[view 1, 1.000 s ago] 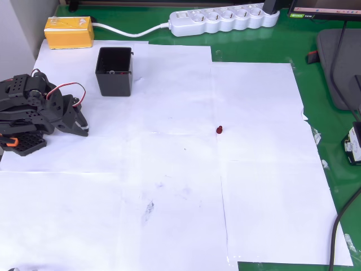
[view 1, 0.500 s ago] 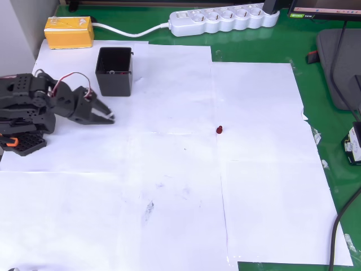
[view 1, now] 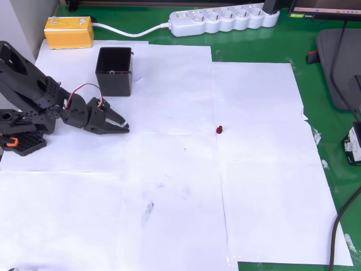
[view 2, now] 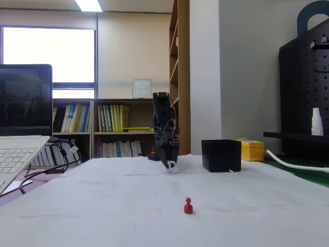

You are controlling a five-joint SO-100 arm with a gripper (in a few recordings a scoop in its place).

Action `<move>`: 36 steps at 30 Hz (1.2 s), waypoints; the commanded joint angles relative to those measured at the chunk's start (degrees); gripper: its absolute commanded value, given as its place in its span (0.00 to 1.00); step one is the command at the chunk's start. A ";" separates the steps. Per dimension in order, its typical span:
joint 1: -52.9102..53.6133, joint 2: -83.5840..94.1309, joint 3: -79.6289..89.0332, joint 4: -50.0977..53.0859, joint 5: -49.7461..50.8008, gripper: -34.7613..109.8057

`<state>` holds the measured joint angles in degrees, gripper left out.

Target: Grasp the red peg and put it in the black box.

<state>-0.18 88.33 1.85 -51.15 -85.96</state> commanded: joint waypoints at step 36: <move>1.14 40.43 30.85 -31.82 -0.18 0.27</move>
<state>0.26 127.35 30.06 -79.54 -84.99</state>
